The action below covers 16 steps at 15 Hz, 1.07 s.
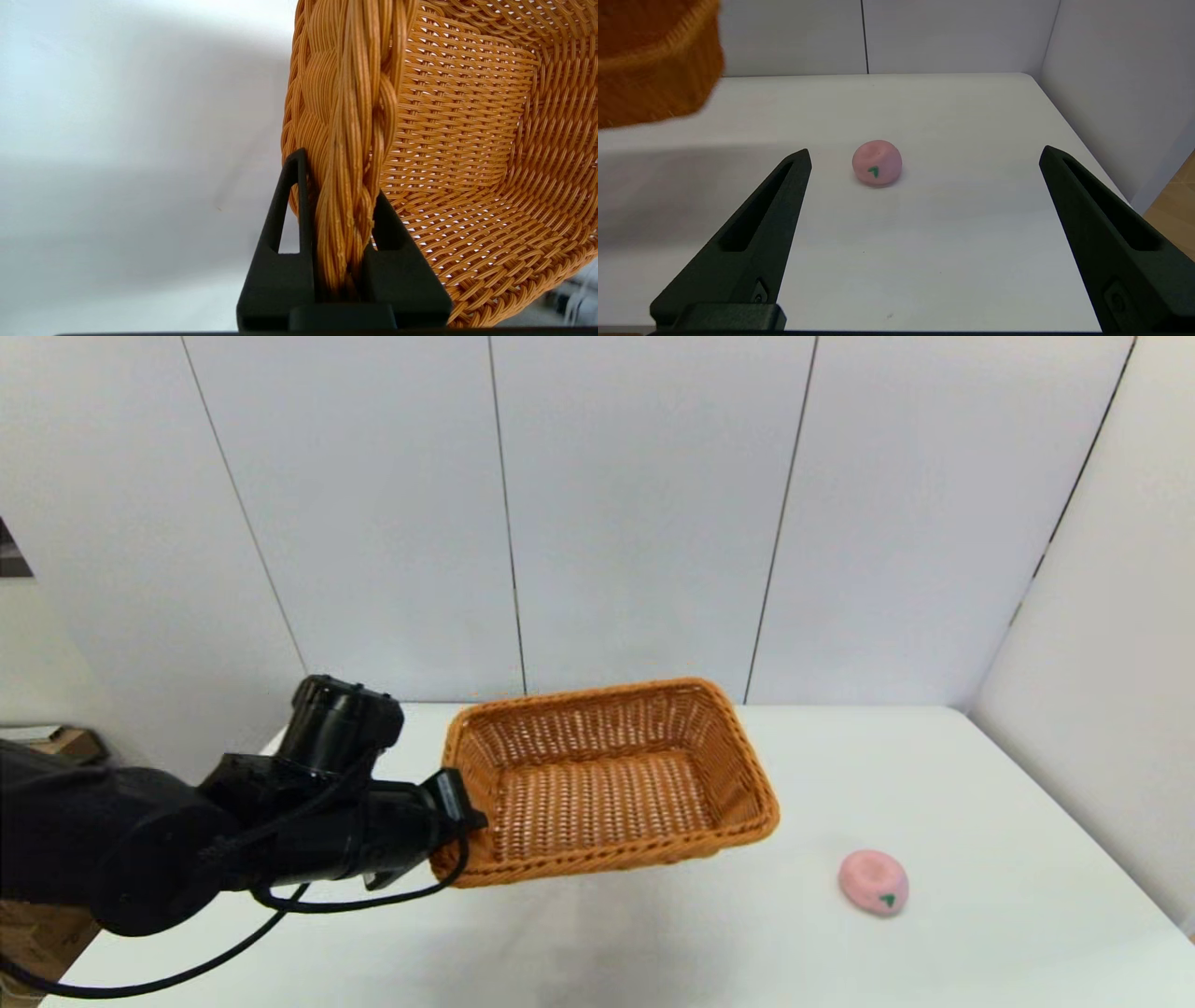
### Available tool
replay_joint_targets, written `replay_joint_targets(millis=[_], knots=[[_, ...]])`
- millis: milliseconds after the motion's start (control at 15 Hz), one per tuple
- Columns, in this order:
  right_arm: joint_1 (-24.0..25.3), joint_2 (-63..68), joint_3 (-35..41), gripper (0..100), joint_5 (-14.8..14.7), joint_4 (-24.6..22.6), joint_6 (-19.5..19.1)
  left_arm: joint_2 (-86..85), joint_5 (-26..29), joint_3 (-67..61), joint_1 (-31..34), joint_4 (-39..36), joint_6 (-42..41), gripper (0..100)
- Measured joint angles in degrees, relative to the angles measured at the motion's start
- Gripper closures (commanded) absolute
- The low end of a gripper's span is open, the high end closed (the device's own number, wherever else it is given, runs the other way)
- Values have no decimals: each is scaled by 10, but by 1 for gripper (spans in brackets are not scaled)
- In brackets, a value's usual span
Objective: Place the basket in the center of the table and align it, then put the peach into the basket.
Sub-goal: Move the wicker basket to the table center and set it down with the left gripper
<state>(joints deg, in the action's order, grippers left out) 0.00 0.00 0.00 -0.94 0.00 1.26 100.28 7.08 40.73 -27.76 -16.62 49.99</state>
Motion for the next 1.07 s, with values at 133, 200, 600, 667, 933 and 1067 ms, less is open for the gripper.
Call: replay_joint_targets(millis=[133, 200, 600, 667, 933, 1067], knots=[[0, 0, 0, 0, 0, 0, 0, 35, 0, 4, -29, -23, -1, 100], [0, 0, 0, 0, 0, 0, 0, 53, 0, 5, -40, -35, -1, 100], [0, 0, 0, 0, 0, 0, 1, 133, 0, 8, -57, -58, -23, 100], [0, 0, 0, 0, 0, 0, 1, 140, 2, 7, -57, -58, -27, 100], [0, 0, 0, 0, 0, 0, 0, 152, 16, 5, -58, -58, -34, 100], [0, 0, 0, 0, 0, 0, 0, 154, 16, 6, -57, -59, -33, 100]])
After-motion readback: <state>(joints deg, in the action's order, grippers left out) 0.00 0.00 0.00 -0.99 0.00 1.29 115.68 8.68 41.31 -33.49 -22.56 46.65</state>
